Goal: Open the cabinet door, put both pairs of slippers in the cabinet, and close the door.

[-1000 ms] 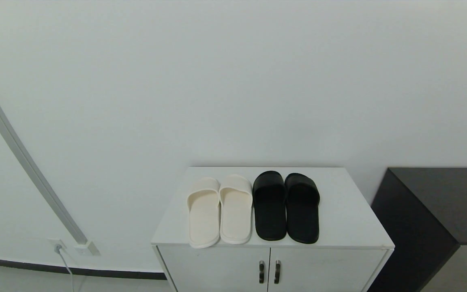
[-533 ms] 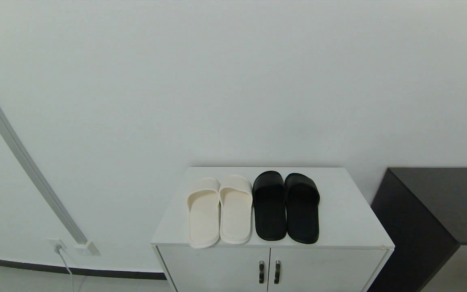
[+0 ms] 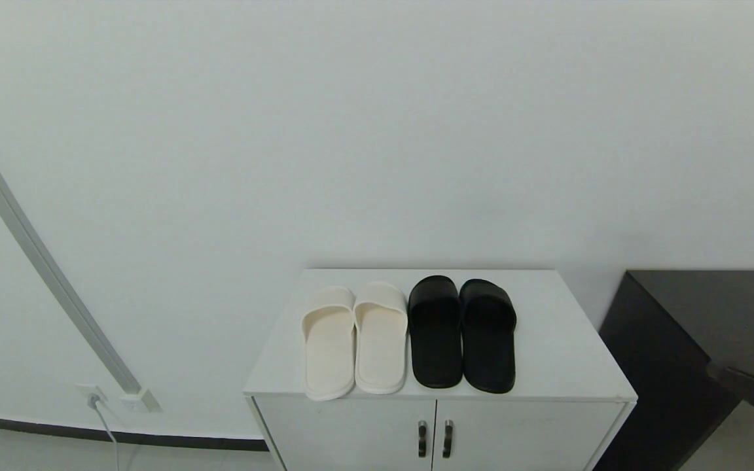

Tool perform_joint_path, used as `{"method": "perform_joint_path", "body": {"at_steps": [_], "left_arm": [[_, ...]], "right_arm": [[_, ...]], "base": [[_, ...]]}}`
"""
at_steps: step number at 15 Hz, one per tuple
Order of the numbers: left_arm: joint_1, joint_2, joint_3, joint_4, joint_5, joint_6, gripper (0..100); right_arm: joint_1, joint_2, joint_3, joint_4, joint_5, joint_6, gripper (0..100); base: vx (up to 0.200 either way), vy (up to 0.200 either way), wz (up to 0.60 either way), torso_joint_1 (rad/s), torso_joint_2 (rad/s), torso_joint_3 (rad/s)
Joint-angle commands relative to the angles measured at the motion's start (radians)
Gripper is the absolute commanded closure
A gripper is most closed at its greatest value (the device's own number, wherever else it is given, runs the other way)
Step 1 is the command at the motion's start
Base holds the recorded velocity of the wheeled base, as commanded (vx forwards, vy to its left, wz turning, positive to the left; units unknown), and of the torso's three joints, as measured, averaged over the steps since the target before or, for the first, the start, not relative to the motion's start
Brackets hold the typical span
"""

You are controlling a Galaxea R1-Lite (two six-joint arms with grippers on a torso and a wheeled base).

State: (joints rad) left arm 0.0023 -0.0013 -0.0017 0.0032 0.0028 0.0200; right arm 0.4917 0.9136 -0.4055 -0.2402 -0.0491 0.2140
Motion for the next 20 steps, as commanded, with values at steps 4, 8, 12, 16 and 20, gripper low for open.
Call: {"method": "perform_joint_path", "body": {"at_steps": [4,8,12,16,20], "left_arm": [[0.001,0.001,0.0,0.0,-0.001,-0.003,100],[0.001,0.001,0.0,0.0,-0.001,-0.003,100],[0.001,0.001,0.0,0.0,-0.001,-0.005,100],[0.001,0.001,-0.001,0.0,-0.001,-0.005,100],[0.001,0.001,0.0,0.0,-0.001,-0.005,100]], "right_arm": [[0.352,0.32,-0.154,-0.011,-0.219,0.159,0],[0.407,0.568,-0.248,-0.133,-0.383,0.203,0],[0.409,0.827,-0.337,-0.312,-0.505,0.199,0],[0.372,1.05,-0.447,-0.433,-0.564,0.171,0],[0.294,1.189,-0.572,-0.467,-0.607,0.125,0]], "base": [[0.0,0.0,0.0,0.0,0.0,0.0],[0.0,0.0,0.0,0.0,0.0,0.0],[0.0,0.0,0.0,0.0,0.0,0.0],[0.0,0.0,0.0,0.0,0.0,0.0],[0.0,0.0,0.0,0.0,0.0,0.0]]}}
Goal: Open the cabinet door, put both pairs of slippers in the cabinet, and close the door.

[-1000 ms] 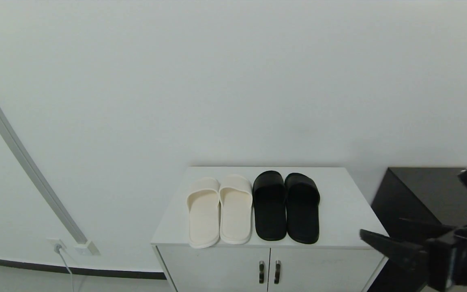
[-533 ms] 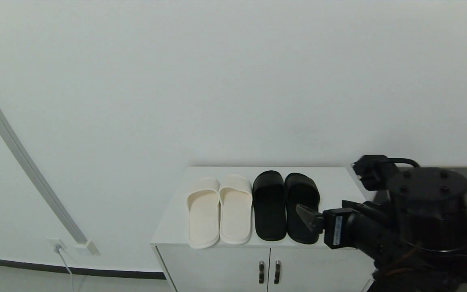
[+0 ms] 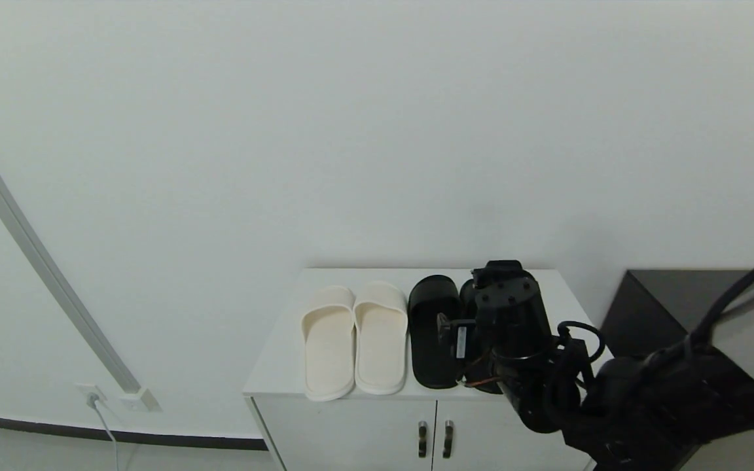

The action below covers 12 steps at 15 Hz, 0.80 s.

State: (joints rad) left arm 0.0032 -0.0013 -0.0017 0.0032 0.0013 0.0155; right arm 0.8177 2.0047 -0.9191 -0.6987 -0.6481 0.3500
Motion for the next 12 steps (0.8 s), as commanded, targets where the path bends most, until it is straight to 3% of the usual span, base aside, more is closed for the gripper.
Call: {"method": "perform_joint_path", "body": {"at_steps": [1,12], "left_arm": [[0.0,0.001,0.0,0.0,0.0,0.0,100],[0.0,0.001,-0.001,0.0,0.0,-0.003,100]], "right_arm": [[-0.049,0.131,-0.098,-0.008,-0.021,-0.017,0],[-0.11,0.321,-0.296,-0.012,-0.022,-0.023,0]], "base": [[0.0,0.0,0.0,0.0,0.0,0.0],[0.0,0.0,0.0,0.0,0.0,0.0]]}}
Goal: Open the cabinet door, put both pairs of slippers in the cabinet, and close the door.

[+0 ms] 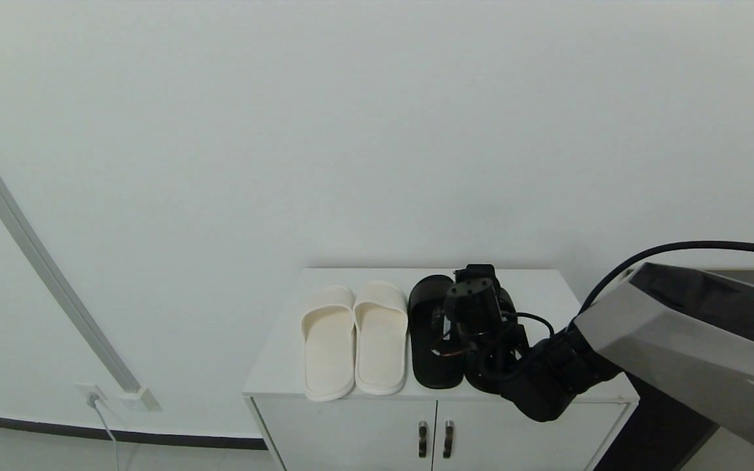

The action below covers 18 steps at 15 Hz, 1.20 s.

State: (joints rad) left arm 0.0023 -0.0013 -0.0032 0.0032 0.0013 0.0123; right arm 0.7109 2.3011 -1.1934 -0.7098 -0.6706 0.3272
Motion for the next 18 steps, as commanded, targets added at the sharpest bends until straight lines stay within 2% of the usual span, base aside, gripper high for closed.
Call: {"method": "perform_joint_path", "body": {"at_steps": [1,9,10,18], "left_arm": [[0.001,0.001,0.0,0.0,0.0,0.0,100],[0.001,0.001,0.0,0.0,0.0,0.0,100],[0.001,0.001,0.0,0.0,0.0,0.0,100],[0.001,0.001,0.0,0.0,0.0,0.0,100]], "right_arm": [[-0.008,0.037,-0.035,0.0,0.0,0.0,0],[-0.036,0.081,-0.095,-0.002,-0.001,-0.033,0],[-0.036,0.081,-0.095,-0.002,-0.001,-0.033,100],[-0.037,-0.003,-0.055,-0.007,0.005,-0.05,100]], "base": [[0.0,0.0,0.0,0.0,0.0,0.0],[0.0,0.0,0.0,0.0,0.0,0.0],[0.0,0.0,0.0,0.0,0.0,0.0],[0.0,0.0,0.0,0.0,0.0,0.0]]}}
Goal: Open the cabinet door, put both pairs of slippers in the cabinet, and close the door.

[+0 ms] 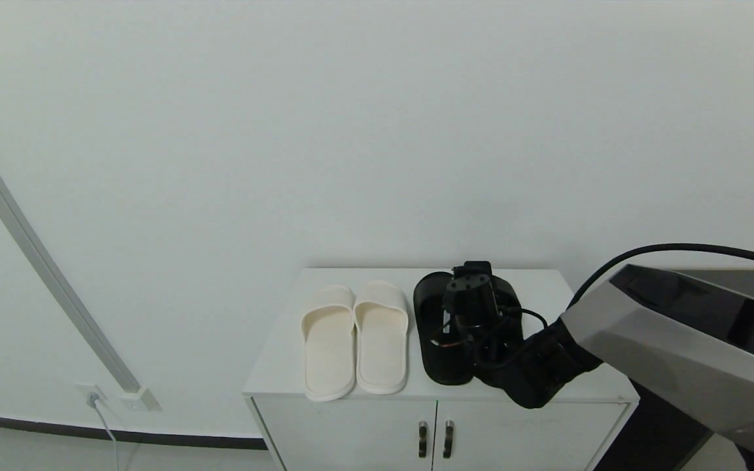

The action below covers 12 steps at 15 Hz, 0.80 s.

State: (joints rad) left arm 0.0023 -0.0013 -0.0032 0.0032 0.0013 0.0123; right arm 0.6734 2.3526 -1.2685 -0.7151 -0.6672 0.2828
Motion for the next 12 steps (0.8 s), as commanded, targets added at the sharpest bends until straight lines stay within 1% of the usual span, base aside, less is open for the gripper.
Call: {"method": "perform_joint_path", "body": {"at_steps": [1,2,4,7,10,11,12], "left_arm": [[0.001,0.001,0.0,0.0,0.0,0.0,100],[0.001,0.001,0.0,0.0,0.0,0.0,100],[0.001,0.001,0.0,0.0,0.0,0.0,100],[0.001,0.001,0.002,0.0,0.0,0.0,100],[0.001,0.001,0.0,0.0,0.0,0.0,100],[0.001,0.001,0.0,0.0,0.0,0.0,100],[0.001,0.001,0.0,0.0,0.0,0.0,100]], "right_arm": [[-0.002,-0.096,0.058,-0.001,0.014,-0.02,100],[0.0,-0.144,0.098,-0.003,0.031,-0.033,100],[0.006,-0.268,0.201,-0.001,0.109,-0.057,100],[0.009,-0.458,0.351,0.0,0.258,-0.097,100],[0.014,-0.598,0.459,0.002,0.402,-0.131,100],[0.02,-0.647,0.505,0.002,0.471,-0.152,100],[0.025,-0.662,0.518,0.002,0.494,-0.159,100]], "base": [[0.0,0.0,0.0,0.0,0.0,0.0],[0.0,0.0,0.0,0.0,0.0,0.0],[0.0,0.0,0.0,0.0,0.0,0.0],[0.0,0.0,0.0,0.0,0.0,0.0],[0.0,0.0,0.0,0.0,0.0,0.0],[0.0,0.0,0.0,0.0,0.0,0.0],[0.0,0.0,0.0,0.0,0.0,0.0]]}}
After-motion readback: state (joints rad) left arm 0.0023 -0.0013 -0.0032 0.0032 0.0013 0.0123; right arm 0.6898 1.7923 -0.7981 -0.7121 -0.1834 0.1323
